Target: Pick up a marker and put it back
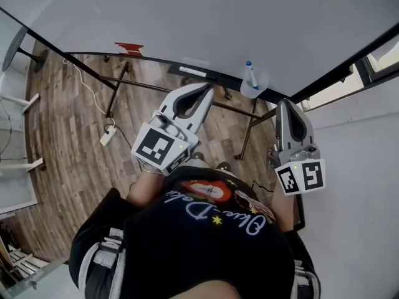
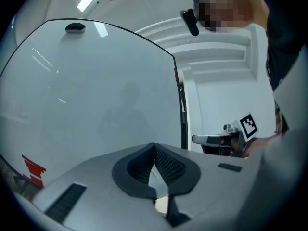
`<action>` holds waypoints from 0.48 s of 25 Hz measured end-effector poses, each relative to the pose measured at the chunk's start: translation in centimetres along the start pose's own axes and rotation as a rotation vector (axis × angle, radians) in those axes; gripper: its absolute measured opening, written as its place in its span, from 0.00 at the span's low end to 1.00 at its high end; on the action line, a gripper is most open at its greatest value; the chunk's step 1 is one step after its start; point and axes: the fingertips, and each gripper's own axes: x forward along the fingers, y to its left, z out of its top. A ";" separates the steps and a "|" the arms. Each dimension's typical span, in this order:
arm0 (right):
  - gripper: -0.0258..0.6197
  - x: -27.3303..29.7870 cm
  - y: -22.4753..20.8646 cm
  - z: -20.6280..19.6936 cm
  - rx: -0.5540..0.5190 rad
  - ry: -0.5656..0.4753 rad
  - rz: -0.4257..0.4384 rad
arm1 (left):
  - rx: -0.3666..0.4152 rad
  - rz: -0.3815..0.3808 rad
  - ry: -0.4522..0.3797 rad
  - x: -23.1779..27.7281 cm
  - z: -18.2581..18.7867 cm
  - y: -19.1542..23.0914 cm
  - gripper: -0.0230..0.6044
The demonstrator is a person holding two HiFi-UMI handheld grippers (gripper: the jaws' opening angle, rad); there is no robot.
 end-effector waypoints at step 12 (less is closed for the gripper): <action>0.04 0.4 0.2 0.1 0.001 -0.004 0.011 | -0.004 0.008 -0.003 0.0 0.0 0.3 0.04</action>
